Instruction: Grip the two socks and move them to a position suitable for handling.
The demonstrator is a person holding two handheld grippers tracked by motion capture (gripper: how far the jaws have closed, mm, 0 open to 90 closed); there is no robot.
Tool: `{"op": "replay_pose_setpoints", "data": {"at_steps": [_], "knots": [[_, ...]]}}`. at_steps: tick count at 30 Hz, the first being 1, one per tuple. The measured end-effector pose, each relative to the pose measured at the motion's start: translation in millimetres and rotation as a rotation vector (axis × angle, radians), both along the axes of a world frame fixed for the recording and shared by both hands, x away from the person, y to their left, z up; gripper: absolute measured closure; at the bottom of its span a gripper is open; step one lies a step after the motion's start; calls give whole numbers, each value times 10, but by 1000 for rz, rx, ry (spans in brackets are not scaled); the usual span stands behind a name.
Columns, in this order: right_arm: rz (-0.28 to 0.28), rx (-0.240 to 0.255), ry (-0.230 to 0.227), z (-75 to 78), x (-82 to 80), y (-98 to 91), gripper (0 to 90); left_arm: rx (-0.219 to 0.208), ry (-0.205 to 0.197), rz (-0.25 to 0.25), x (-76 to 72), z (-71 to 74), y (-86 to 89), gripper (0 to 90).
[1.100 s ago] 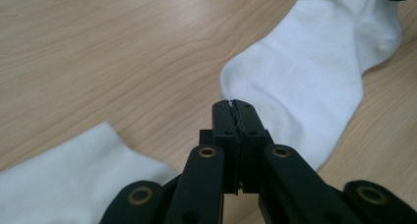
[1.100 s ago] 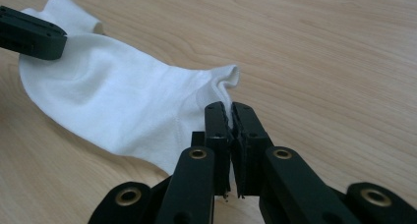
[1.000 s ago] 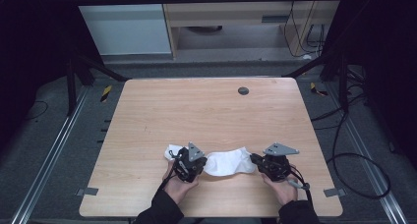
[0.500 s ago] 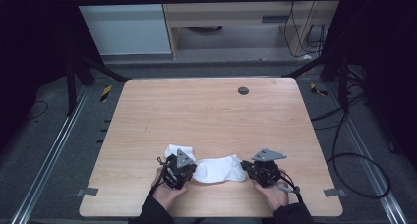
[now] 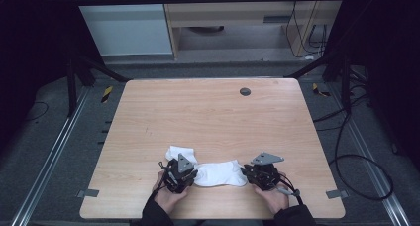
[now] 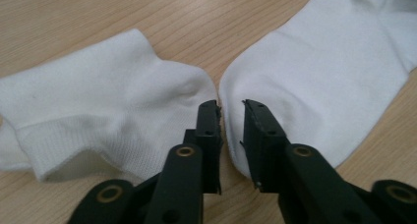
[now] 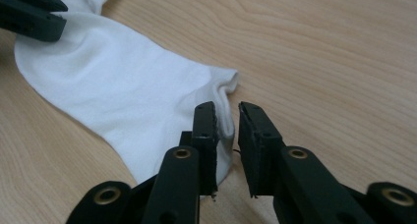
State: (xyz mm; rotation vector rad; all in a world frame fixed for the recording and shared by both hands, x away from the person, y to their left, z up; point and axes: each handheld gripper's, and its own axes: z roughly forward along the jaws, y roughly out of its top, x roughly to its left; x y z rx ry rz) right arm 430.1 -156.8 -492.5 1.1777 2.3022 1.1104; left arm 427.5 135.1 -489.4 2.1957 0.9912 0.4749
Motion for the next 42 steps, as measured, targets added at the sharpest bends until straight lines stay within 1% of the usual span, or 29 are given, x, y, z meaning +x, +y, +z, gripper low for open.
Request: {"op": "replay_pose_setpoints", "data": {"at_steps": [1,2,3,5,6,8,11,16,19,23,27,29,31,35,37,42], "knots": [[-3,10,-5,7,-2,-4,739,1,-8,2,-6,10,12,693],[-6,27,-26,29,-2,-25,717,-8,-15,5,-14,28,28,648],[-6,27,-26,29,-2,-25,717,-15,-19,8,-18,43,38,632],[-13,41,-37,48,-4,-37,694,-30,-37,17,-29,94,72,626],[-16,55,-54,67,0,-56,663,-35,-42,19,-34,126,94,612],[-21,64,-59,80,-2,-64,658,-49,-65,25,-38,182,143,611],[-25,84,-88,115,14,-93,639,-63,-91,44,-28,264,234,599],[-22,104,-124,212,53,-83,600,-81,-126,100,28,354,453,587],[-11,113,-148,292,93,-52,592,-81,-144,136,64,392,600,587],[2,121,-163,386,171,4,589,-74,-153,183,110,400,787,594],[22,137,-163,448,261,121,586,-63,-157,217,159,383,942,608],[33,140,-164,467,310,205,582,-66,-159,235,192,371,1009,618],[44,138,-163,478,360,300,578,-64,-166,240,221,357,1061,633],[64,142,-160,479,456,499,568,-54,-161,253,253,327,1100,660],[71,136,-153,465,507,593,563,-48,-160,255,264,315,1105,671],[98,134,-138,455,611,825,562,-53,-134,267,291,272,1128,704]]}}
